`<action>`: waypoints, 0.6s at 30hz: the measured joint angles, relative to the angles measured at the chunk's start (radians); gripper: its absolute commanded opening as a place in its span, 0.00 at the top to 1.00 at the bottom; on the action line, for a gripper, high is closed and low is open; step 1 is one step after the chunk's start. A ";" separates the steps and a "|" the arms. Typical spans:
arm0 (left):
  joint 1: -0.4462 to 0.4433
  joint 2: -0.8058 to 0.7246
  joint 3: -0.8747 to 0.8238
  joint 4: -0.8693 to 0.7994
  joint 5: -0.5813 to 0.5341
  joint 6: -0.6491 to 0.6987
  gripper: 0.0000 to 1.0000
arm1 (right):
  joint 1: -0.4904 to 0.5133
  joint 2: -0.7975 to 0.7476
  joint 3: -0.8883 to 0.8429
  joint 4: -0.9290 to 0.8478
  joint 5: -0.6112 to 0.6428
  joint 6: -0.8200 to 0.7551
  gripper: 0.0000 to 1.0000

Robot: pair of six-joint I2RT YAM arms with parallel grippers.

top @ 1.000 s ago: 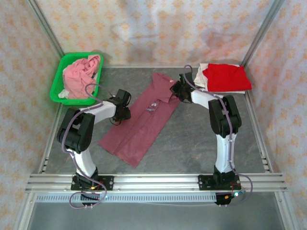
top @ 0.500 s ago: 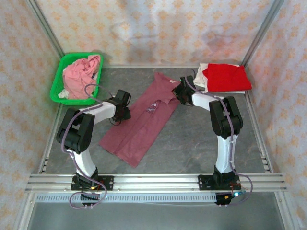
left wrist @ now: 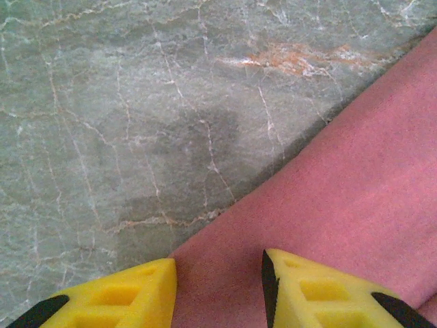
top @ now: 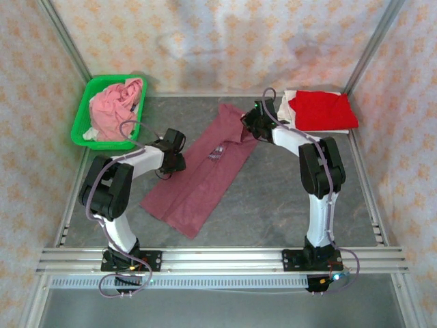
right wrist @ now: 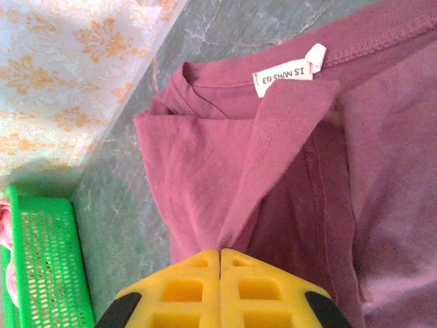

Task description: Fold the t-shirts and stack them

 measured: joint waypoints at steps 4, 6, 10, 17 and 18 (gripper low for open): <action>0.000 -0.057 -0.018 -0.033 0.017 0.000 0.61 | 0.002 0.000 -0.001 -0.043 0.040 -0.008 0.75; 0.000 -0.092 -0.017 -0.043 0.021 0.000 0.61 | 0.000 0.000 -0.013 -0.053 0.057 -0.011 0.76; 0.000 -0.163 -0.016 -0.058 0.021 0.001 0.59 | -0.001 -0.004 -0.065 -0.068 0.093 -0.014 0.79; 0.000 -0.150 0.042 -0.076 0.025 0.014 0.59 | -0.001 -0.037 -0.066 -0.129 0.126 -0.096 0.87; 0.000 -0.129 0.062 -0.076 0.026 0.021 0.59 | 0.000 -0.037 -0.038 -0.138 0.125 -0.122 0.88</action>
